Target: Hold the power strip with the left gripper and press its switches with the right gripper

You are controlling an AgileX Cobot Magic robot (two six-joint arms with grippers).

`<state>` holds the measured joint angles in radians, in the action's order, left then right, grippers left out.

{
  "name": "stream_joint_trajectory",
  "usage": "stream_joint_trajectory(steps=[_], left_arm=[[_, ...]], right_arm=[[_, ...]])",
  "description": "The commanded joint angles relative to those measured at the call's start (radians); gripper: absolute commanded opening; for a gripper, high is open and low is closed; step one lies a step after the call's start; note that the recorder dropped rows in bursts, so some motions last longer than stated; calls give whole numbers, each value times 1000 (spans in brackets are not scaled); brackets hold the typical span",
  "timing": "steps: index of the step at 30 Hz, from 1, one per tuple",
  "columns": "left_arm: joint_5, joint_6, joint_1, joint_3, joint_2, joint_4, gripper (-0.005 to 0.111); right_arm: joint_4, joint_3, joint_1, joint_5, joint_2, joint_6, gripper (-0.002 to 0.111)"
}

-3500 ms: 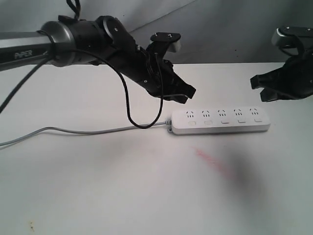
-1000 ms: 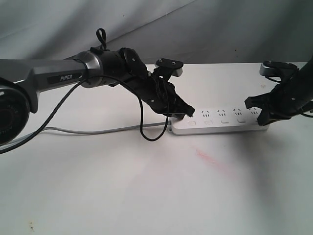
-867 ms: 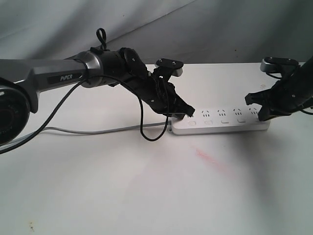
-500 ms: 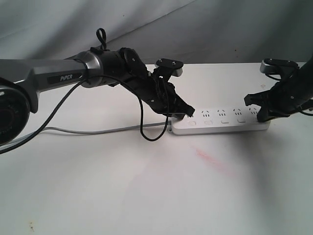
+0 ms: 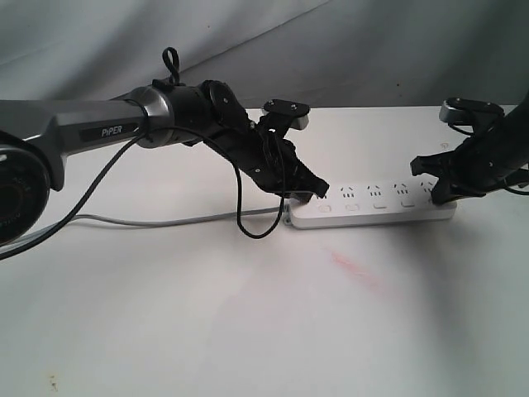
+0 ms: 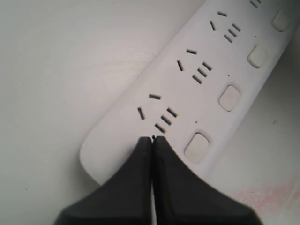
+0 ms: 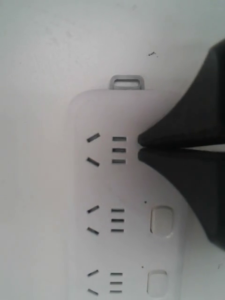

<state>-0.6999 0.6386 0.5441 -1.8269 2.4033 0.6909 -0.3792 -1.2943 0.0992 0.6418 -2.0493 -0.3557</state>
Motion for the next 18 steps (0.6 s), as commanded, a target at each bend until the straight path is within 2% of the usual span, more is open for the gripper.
stream_joint_trajectory(steps=[1,11,18], left_arm=[[-25,-10,2,5,19,-20,0],[-27,-10,2,5,19,-20,0],[-27,-10,2,5,19,-20,0]], right_arm=[[5,24,-4,-13,60,-7,0],[22,24,85,-22,123,-11,0],[51,24,104,-23,123,-2,0]])
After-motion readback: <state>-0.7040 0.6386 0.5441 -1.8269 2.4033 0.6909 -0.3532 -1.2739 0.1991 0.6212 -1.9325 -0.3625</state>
